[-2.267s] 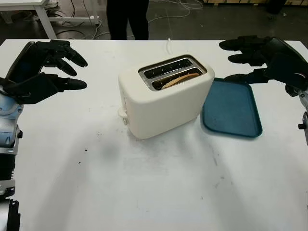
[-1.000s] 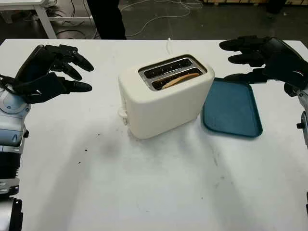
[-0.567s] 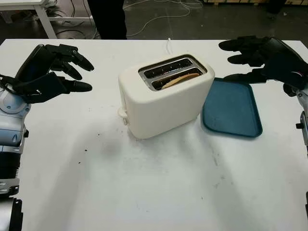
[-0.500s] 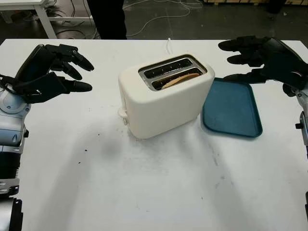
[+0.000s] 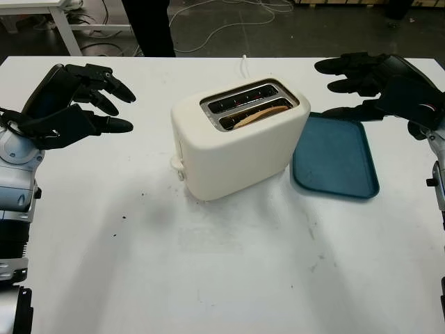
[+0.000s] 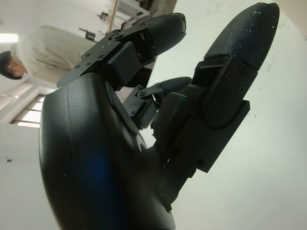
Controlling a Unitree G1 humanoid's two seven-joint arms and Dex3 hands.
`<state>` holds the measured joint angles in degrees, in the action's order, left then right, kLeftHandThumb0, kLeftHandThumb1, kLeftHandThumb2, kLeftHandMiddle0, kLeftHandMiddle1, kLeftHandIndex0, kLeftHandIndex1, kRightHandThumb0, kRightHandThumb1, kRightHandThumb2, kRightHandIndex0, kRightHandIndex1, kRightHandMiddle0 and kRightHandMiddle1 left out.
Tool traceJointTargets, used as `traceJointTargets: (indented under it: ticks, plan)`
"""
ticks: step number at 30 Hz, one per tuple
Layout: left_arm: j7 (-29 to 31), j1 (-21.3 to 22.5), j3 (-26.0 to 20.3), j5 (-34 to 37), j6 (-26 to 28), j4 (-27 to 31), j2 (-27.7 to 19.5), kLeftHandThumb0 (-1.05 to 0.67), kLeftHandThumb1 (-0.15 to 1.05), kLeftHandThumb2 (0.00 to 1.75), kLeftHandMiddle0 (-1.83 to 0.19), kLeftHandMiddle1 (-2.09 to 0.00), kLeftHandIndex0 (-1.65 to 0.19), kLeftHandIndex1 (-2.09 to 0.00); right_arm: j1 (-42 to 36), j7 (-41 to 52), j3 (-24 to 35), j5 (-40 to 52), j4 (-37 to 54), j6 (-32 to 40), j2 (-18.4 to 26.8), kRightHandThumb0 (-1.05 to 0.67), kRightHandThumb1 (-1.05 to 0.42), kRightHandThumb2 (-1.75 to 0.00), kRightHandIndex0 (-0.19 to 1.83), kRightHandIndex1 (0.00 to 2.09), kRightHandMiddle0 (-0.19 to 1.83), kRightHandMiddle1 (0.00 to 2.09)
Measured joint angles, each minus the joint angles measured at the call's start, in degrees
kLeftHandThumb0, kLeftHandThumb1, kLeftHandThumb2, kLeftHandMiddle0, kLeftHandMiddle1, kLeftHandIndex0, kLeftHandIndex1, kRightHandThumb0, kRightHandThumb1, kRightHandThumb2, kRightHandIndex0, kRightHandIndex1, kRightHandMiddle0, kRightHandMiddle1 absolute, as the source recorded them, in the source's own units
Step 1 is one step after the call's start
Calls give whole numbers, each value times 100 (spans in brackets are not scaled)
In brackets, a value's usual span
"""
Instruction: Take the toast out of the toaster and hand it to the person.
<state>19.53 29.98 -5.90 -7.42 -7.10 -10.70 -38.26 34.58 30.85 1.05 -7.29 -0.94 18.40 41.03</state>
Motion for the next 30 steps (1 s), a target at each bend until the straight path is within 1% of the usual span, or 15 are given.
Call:
traceJointTargets:
  ticks: [10, 14, 17, 24, 30]
  plan:
    - [2, 0, 0, 0, 2, -1, 0, -105, 65, 0, -86, -85, -84, -74, 32, 0, -42, -3, 0, 0, 0, -43, -74, 0, 44, 30, 53, 1]
    - [1, 0, 0, 0, 2, -2, 0, -105, 66, 0, -86, -85, -84, -73, 37, 0, -42, -4, 0, 1, 0, -41, -74, 0, 42, 31, 52, 1]
    - [2, 0, -1, 1, 3, -1, 0, -105, 65, 0, -87, -85, -83, -73, 44, 0, -49, -12, 0, 0, 0, -43, -74, 0, 43, 33, 53, 1]
    - [8, 0, -1, 1, 43, 10, 0, -105, 66, 1, -85, -85, -83, -74, 59, 0, -51, -4, 4, 7, 0, -40, -74, 0, 40, 35, 52, 1]
    - [8, 0, -2, 3, 43, 10, 0, -105, 66, 0, -86, -86, -83, -74, 59, 0, -55, -8, 17, 12, 0, -43, -74, 0, 39, 38, 53, 1]
